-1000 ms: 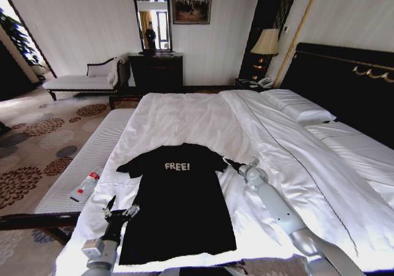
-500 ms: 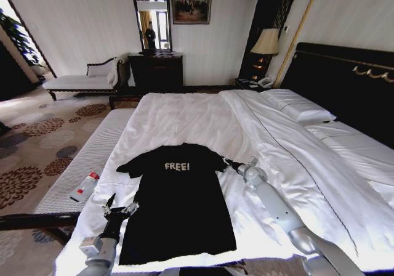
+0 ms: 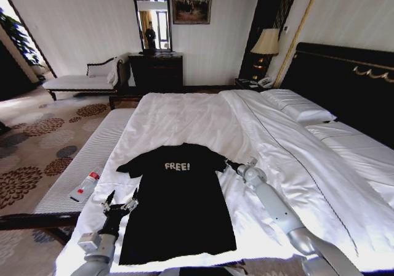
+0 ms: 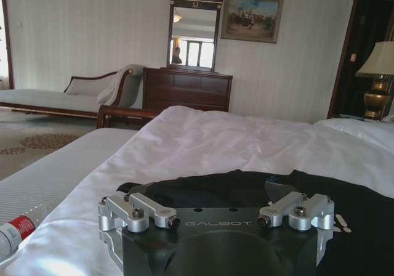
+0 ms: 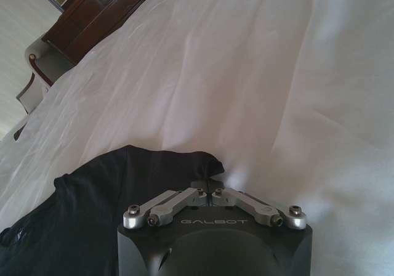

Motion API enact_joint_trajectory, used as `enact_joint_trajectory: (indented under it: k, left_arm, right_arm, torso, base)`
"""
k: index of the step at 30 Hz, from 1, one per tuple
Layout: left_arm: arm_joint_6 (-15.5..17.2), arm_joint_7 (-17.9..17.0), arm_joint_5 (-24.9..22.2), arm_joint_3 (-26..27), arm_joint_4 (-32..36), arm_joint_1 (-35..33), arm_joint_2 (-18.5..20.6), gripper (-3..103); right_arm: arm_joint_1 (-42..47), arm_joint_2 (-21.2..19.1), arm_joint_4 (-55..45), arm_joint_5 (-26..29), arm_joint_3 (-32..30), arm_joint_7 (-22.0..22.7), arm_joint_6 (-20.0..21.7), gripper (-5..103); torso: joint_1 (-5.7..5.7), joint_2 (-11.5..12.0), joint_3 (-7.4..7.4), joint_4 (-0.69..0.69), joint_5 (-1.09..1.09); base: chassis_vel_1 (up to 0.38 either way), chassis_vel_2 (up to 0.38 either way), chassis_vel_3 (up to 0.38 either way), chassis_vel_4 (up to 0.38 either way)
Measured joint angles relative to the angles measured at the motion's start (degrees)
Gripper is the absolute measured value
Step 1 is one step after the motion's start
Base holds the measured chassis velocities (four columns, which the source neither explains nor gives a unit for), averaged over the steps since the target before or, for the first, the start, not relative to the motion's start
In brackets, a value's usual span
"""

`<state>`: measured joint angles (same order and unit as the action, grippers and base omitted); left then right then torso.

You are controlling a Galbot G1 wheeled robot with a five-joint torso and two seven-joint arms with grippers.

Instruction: Fold the clothes on the bed.

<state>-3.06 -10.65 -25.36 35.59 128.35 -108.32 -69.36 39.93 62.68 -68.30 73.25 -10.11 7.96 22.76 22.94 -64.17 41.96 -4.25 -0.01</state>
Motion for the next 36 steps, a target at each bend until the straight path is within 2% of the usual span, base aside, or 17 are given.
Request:
enact_joint_trajectory:
  k: [14,19,26,36]
  left_arm:
    - [0.0,0.0,0.1,-0.1,0.5,-0.3,-0.2,99]
    - [-0.1,0.0,0.1,0.0,0.7,-0.3,-0.4,99]
    - [-0.3,0.1,0.3,0.0,0.7,-0.5,-0.7,99]
    - [-0.6,0.5,0.0,1.4,1.8,-1.6,-1.1,99]
  right_arm:
    - [0.1,-1.0,-1.3,0.0,0.1,0.3,0.0,0]
    - [-0.1,-1.4,-4.2,-2.0,1.1,0.5,0.0,0]
    - [0.2,-1.5,-11.6,-6.5,4.1,0.8,-0.2,0]
    - [-2.3,1.1,-15.0,-5.7,9.3,2.8,0.5,0]
  torso:
    - [0.0,0.0,0.0,0.0,0.0]
    - [0.0,0.0,0.0,-0.01,-0.01]
    - [0.0,0.0,0.0,-0.01,-0.01]
    - [0.0,0.0,0.0,0.0,-0.01]
  base:
    - [0.0,0.0,0.0,0.0]
    - [0.0,0.0,0.0,0.0]
    - [0.0,0.0,0.0,0.0]
    - [0.0,0.0,0.0,0.0]
